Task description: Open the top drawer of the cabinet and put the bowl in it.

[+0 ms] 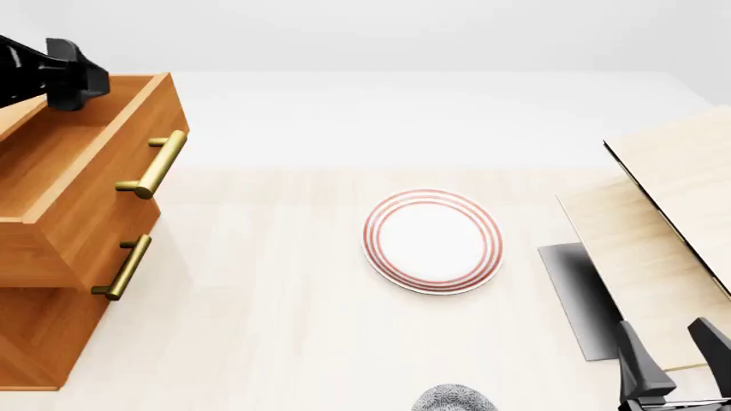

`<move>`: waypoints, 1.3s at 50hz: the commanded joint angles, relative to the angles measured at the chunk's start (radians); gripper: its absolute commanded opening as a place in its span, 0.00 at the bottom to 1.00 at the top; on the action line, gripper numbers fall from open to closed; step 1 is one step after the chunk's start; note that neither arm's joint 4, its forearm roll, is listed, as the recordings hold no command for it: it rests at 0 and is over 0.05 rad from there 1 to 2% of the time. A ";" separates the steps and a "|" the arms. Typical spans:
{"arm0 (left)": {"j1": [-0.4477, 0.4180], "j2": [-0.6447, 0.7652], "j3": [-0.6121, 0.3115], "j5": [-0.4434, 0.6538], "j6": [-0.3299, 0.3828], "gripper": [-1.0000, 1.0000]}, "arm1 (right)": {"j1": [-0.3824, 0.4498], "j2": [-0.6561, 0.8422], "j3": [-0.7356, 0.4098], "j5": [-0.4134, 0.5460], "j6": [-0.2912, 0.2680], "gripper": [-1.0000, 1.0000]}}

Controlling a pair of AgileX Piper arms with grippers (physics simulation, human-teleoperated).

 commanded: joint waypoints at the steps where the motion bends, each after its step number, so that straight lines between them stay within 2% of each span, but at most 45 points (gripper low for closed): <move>1: 0.005 0.036 -0.011 0.046 -0.047 1.00 | 0.000 -0.001 0.000 0.002 -0.001 1.00; 3: 0.016 0.042 -0.010 0.061 -0.029 1.00 | 0.000 -0.001 0.000 0.001 -0.001 1.00; 5: -0.002 0.050 -0.024 0.068 -0.059 1.00 | 0.001 -0.001 0.000 0.001 -0.001 1.00; 6: 0.023 0.048 -0.012 0.080 -0.027 1.00 | 0.001 0.000 0.000 0.001 -0.001 1.00; 7: 0.008 0.056 -0.020 0.082 -0.049 1.00 | 0.001 0.000 0.000 0.000 -0.001 1.00; 9: 0.017 0.060 -0.014 0.089 -0.029 1.00 | 0.001 0.002 0.000 -0.001 -0.002 1.00; 11: 0.007 0.065 -0.023 0.092 -0.050 1.00 | 0.001 0.002 0.000 -0.001 -0.002 1.00; 13: 0.016 0.071 -0.014 0.101 -0.032 1.00 | 0.001 0.001 0.000 0.000 -0.002 1.00; 27: 0.028 0.078 0.015 0.114 -0.040 1.00 | 0.002 -0.002 0.000 0.004 -0.003 1.00; 42: 0.035 0.068 0.080 0.067 -0.061 1.00 | 0.003 0.001 0.000 0.004 -0.004 1.00; 55: -0.010 0.109 0.116 0.007 -0.097 1.00 | 0.004 0.002 0.000 0.003 -0.005 1.00; 65: 0.007 0.104 0.140 -0.008 -0.093 1.00 | 0.004 0.011 -0.001 -0.003 -0.006 1.00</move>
